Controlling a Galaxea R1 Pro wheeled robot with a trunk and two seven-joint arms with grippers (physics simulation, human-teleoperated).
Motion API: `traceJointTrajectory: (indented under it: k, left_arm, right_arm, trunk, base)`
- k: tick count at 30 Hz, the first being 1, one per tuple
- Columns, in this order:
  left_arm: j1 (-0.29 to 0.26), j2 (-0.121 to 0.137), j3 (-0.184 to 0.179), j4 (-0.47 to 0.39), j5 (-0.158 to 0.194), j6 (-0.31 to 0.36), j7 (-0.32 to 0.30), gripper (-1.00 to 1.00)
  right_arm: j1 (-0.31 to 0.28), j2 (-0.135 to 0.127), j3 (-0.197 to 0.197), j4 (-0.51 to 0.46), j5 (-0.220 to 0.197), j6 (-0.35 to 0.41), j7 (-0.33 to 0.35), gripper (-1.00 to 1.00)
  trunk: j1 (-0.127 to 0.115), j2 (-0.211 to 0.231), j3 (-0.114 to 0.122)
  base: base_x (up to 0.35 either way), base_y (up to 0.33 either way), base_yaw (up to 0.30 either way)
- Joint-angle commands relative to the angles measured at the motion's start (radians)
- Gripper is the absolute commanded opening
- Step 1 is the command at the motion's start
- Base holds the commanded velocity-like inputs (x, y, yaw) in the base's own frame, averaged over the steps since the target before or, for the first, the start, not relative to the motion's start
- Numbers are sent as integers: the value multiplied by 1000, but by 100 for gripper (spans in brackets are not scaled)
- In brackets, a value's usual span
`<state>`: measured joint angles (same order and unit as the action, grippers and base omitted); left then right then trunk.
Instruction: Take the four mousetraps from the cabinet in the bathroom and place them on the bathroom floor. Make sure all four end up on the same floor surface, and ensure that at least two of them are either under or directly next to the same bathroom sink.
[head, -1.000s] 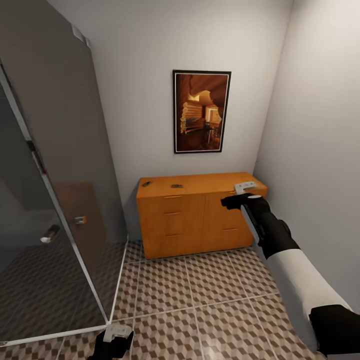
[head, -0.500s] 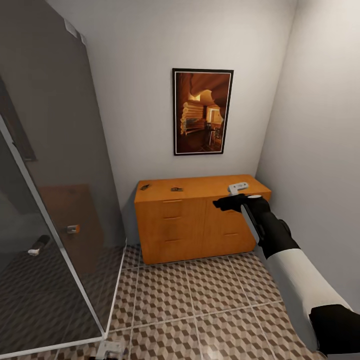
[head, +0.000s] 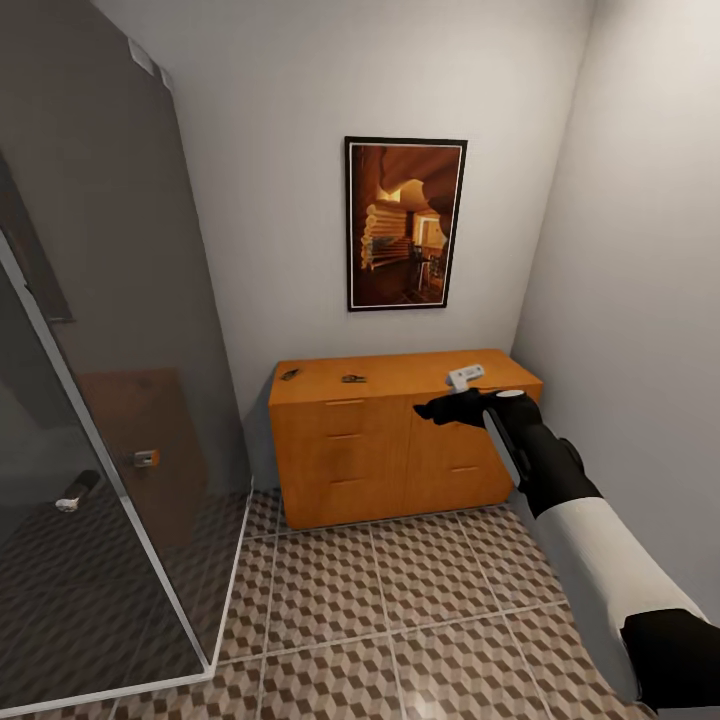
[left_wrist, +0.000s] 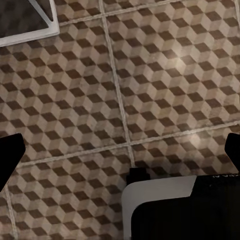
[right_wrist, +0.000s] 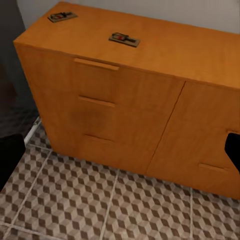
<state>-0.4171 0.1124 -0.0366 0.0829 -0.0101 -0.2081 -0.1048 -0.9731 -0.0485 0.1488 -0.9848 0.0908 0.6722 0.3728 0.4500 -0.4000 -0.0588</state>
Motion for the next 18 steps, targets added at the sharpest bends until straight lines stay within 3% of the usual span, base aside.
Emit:
traceJointTrajectory:
  k: [1, 7, 13, 18]
  left_arm:
    - [2, 3, 0, 0, 0, -6, 0, 100]
    - [8, 9, -1, 0, -1, -33, -1, 100]
    - [9, 10, -2, 0, -1, -35, -1, 100]
    - [9, 10, -2, 0, -1, -35, -1, 100]
  right_arm:
    - [0, 0, 0, 0, 4, -3, 4, 100]
    - [-1, 4, 0, -4, 26, -23, 49, 100]
    - [0, 3, 10, -5, 29, -37, 105, 100]
    - [0, 3, 18, -4, 29, -47, 114, 100]
  trunk:
    - [0, 0, 0]
    - [0, 0, 0]
    - [0, 0, 0]
    - [0, 0, 0]
  base:
    - [0, 0, 0]
    - [111, 0, 0]
    - [313, 0, 0]
    - [329, 0, 0]
